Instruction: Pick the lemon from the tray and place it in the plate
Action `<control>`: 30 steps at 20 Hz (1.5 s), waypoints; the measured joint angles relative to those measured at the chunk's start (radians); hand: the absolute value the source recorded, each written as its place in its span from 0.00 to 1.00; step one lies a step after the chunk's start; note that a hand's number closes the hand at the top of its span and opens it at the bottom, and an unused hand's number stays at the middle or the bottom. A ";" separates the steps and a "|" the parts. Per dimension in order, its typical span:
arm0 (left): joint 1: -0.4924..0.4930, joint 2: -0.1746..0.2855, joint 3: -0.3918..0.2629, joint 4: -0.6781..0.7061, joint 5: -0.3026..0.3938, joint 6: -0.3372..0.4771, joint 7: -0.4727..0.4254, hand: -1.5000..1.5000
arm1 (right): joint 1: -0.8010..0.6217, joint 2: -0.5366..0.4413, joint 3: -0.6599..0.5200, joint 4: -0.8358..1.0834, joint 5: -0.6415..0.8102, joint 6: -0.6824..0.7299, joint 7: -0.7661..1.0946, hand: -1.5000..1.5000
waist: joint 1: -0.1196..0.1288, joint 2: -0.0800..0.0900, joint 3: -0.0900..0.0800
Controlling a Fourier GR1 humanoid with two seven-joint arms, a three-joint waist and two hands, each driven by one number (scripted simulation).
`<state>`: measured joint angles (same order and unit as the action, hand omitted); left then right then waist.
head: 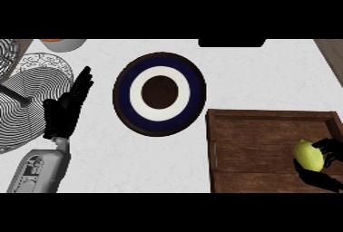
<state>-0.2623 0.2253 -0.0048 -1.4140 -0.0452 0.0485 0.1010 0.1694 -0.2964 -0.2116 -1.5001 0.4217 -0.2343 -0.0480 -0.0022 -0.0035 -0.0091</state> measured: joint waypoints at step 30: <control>0.001 -0.025 0.008 -0.016 -0.032 -0.012 0.012 0.50 | -0.664 0.256 0.400 -0.104 0.378 0.133 0.572 1.00 | 0.016 0.005 0.009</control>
<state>-0.2616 0.2005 0.0032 -1.4300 -0.0772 0.0369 0.1128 -0.4942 -0.0403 0.1881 -1.6043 0.7995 -0.1013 0.5240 0.0140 0.0018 -0.0004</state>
